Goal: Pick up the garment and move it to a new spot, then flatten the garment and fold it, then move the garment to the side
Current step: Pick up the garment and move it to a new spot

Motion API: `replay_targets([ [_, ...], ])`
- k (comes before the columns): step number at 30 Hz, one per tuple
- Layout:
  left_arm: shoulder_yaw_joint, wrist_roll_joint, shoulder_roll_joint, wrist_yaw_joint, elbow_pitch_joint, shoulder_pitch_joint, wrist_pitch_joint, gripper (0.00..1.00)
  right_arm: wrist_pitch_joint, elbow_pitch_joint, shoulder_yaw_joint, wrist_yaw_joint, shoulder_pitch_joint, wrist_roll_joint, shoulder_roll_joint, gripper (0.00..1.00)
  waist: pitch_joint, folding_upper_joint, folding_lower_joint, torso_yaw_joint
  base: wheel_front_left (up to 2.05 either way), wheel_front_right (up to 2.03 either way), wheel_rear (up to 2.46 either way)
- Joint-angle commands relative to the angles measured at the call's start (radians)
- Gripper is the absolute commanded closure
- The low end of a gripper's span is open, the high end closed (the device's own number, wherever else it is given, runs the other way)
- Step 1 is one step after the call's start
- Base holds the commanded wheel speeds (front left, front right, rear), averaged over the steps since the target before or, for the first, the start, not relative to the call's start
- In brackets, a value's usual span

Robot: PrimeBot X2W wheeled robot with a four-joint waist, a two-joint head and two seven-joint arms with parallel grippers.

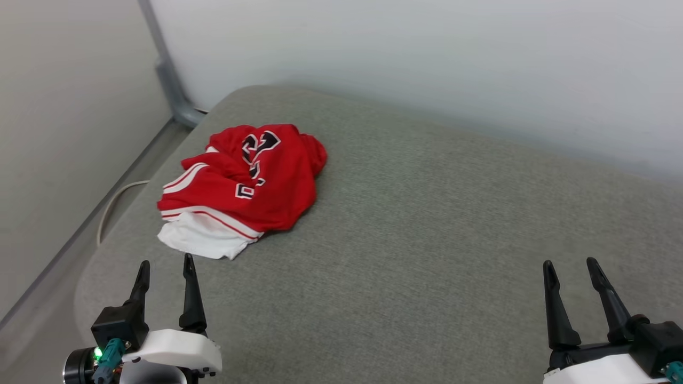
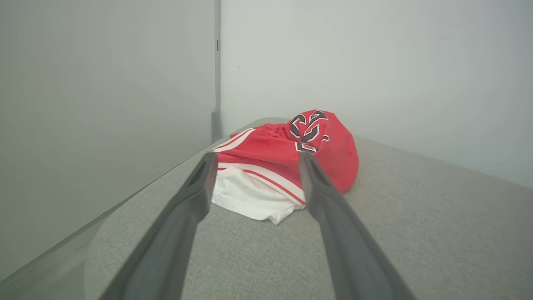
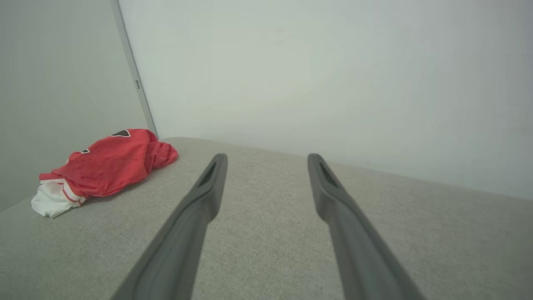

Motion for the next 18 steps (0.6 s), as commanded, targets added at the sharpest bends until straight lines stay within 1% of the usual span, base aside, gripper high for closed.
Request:
replay_targets([
  [1, 0.004, 0.000, 0.001, -0.002, -0.001, 0.009, -0.003, 0.00, -0.002, 0.002, -0.001, -0.001, 0.010, -0.002, 0.000, 0.00, -0.002, 0.0000, 0.0000, 0.036, 0.00, 0.00, 0.00],
  [9, 0.017, 0.001, 0.001, -0.002, -0.001, 0.021, -0.003, 0.00, -0.002, 0.003, 0.001, -0.001, 0.013, 0.003, 0.000, 0.00, -0.005, 0.0000, 0.0000, 0.081, 0.00, 0.00, 0.00],
  [18, 0.027, 0.002, 0.001, -0.002, 0.008, 0.005, -0.003, 0.00, -0.002, 0.004, 0.006, -0.001, 0.009, -0.001, 0.000, 0.00, -0.005, 0.0000, 0.0000, 0.090, 0.00, 0.00, 0.00],
])
